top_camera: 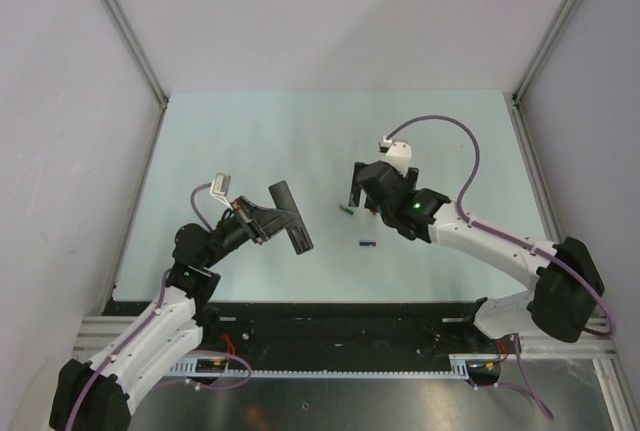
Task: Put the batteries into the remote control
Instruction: Adjust the battery at the center of the board.
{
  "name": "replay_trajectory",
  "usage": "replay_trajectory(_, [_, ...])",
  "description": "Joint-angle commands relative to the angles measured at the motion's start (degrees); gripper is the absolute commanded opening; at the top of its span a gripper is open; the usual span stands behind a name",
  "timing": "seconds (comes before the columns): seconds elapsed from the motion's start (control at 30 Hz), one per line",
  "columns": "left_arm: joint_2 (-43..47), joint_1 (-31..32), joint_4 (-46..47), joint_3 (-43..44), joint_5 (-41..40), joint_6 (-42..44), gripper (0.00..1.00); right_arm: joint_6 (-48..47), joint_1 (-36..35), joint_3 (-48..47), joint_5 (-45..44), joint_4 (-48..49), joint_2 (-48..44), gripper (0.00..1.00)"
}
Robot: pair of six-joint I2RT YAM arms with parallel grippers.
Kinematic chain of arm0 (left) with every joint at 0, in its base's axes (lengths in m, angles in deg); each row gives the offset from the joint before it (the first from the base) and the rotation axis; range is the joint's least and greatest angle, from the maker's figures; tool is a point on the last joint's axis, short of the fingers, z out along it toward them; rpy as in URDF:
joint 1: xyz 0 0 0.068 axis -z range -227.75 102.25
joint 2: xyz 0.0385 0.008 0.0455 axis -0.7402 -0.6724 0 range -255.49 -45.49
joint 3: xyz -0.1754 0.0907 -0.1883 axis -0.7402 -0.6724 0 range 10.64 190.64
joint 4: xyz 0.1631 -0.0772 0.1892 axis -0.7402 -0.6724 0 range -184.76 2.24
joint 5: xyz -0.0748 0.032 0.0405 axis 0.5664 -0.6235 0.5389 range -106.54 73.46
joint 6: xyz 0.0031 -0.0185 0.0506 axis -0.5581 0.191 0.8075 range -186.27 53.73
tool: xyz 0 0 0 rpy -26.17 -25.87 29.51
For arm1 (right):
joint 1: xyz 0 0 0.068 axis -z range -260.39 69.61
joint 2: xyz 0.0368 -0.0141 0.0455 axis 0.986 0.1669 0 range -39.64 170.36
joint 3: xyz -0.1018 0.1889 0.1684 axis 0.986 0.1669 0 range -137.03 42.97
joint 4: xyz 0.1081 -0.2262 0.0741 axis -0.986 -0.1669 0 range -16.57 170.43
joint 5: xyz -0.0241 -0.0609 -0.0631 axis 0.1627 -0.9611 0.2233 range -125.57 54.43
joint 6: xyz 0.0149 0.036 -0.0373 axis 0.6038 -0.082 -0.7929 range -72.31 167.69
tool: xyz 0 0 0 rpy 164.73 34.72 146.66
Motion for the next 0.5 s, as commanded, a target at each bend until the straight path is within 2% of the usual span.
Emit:
replay_trajectory(0.0, [-0.18, -0.13, 0.45, -0.36, -2.54, 2.13, 0.00, 9.11, -3.93, -0.08, -4.01, 2.51, 4.28, 0.94])
replay_trajectory(0.13, [-0.27, -0.22, -0.08, -0.54, -2.81, 2.31, 0.00, 22.70, -4.46, -3.85, -4.36, 0.34, 9.72, 0.91])
replay_trajectory(0.27, [0.25, -0.30, -0.78, -0.36, -2.46, 2.39, 0.00, 32.28, -4.46, -9.92, -6.29, -4.67, 16.49, 0.90])
replay_trajectory(0.47, [1.48, -0.30, -1.57, 0.17, -1.67, 2.13, 0.00, 39.26, -4.11, -17.30, -5.25, -10.56, 25.55, 0.88])
